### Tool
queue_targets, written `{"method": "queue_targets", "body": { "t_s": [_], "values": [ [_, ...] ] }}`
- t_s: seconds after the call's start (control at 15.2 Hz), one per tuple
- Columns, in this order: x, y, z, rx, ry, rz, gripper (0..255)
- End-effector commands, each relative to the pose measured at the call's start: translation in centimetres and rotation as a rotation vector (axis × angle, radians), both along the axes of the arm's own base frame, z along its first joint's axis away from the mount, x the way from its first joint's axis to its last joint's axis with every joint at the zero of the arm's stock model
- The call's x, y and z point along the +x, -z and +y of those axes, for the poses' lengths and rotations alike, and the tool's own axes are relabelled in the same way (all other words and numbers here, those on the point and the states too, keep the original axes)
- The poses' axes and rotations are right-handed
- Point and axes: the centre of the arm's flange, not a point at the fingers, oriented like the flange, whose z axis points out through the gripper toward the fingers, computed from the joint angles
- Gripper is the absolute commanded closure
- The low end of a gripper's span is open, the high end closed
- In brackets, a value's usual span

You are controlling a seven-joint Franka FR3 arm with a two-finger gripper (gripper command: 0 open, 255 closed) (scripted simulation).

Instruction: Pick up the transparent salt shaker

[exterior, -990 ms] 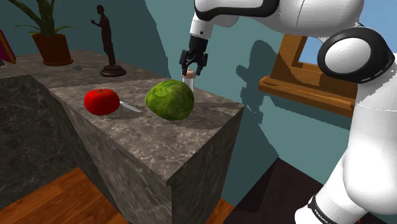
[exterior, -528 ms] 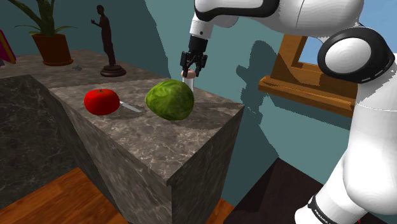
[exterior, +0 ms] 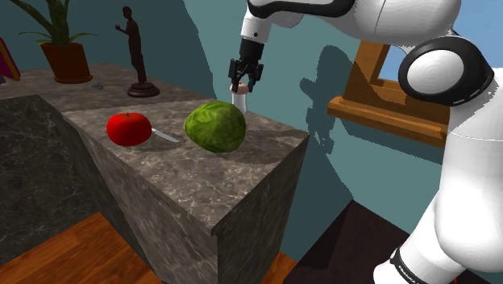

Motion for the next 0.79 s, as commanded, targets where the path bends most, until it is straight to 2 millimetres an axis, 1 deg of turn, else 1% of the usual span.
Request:
{"method": "queue_targets", "body": {
  "t_s": [0.0, 0.59, 0.73],
  "values": [
    [-0.1, -1.1, 0.0, 0.000, 0.000, 0.000, 255],
    [-0.1, -5.9, 0.0, 0.000, 0.000, 0.000, 255],
    [-0.1, -5.9, 0.0, 0.000, 0.000, 0.000, 255]
  ]
}}
